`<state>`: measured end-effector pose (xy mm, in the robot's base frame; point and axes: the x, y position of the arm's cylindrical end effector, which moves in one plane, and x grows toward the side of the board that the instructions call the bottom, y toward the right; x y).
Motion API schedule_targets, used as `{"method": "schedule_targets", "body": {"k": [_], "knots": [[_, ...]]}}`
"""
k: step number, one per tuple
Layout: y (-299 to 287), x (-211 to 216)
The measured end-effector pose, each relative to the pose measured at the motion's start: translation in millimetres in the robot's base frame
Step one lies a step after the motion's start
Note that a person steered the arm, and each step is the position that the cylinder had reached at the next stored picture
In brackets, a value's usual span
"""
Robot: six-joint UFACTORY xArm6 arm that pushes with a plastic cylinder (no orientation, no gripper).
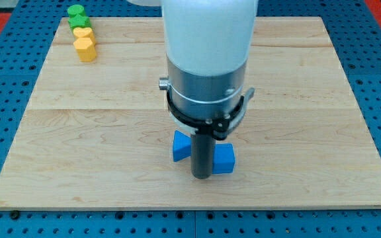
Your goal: Push the blue cube to the center top
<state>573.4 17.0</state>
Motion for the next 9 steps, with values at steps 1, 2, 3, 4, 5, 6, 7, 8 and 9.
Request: {"method": "schedule_targets", "body": {"k": [1, 2, 3, 4, 5, 6, 7, 8, 9], "knots": [[29, 4], [51, 3], [42, -12], [45, -47], [57, -80], [83, -95], [109, -109], [120, -123], [123, -126]]}}
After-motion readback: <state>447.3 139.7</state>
